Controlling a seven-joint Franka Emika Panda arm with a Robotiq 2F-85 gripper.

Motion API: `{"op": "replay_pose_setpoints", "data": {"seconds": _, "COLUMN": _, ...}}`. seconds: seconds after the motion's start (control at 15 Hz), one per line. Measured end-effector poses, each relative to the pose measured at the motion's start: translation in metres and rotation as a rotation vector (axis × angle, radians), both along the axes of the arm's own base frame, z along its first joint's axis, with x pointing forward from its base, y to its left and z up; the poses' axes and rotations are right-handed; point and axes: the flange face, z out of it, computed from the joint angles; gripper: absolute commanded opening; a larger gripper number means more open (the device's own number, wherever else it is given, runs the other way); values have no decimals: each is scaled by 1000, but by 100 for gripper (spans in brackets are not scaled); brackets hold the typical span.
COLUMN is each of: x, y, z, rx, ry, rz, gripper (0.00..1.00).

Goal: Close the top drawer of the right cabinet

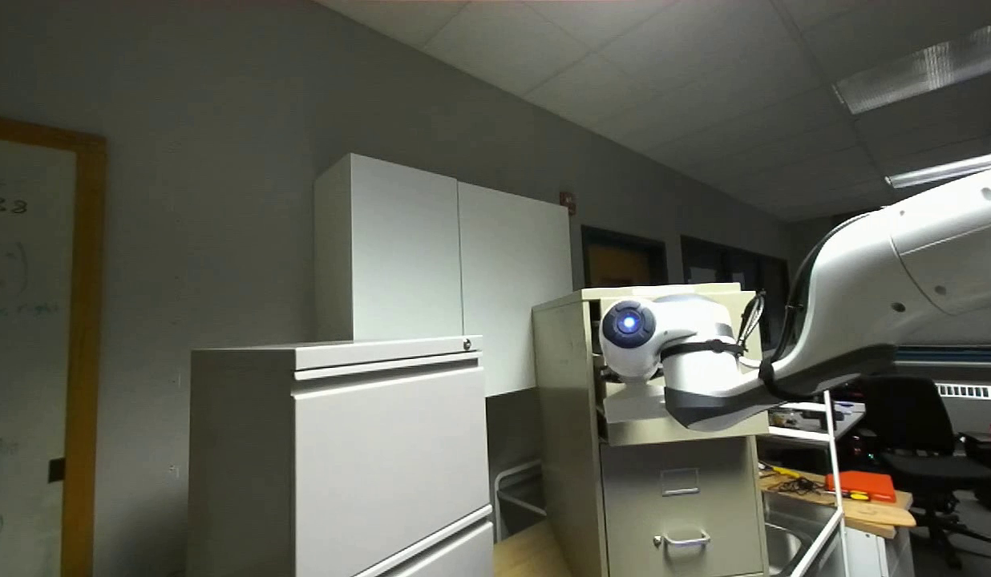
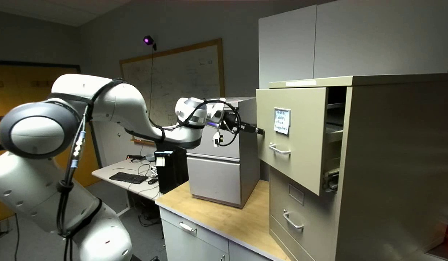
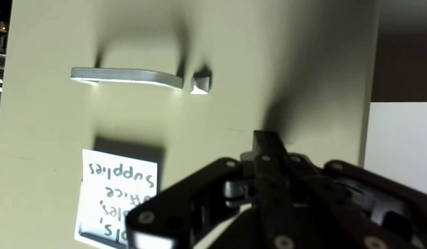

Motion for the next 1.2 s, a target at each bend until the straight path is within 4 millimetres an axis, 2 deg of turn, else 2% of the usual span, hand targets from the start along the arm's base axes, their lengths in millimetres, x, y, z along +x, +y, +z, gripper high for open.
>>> {"op": "replay_pose_setpoints", "data": {"seconds": 0.33, "x": 25, "y": -19, "z": 6, "rx": 52, "ry": -12, "rz": -6, "gripper": 0}}
{"op": "replay_pose_setpoints", "data": {"seconds": 1.2, "x": 59, "y": -46, "z": 22, "rx": 137, "ry": 32, "rz": -22, "gripper": 0}}
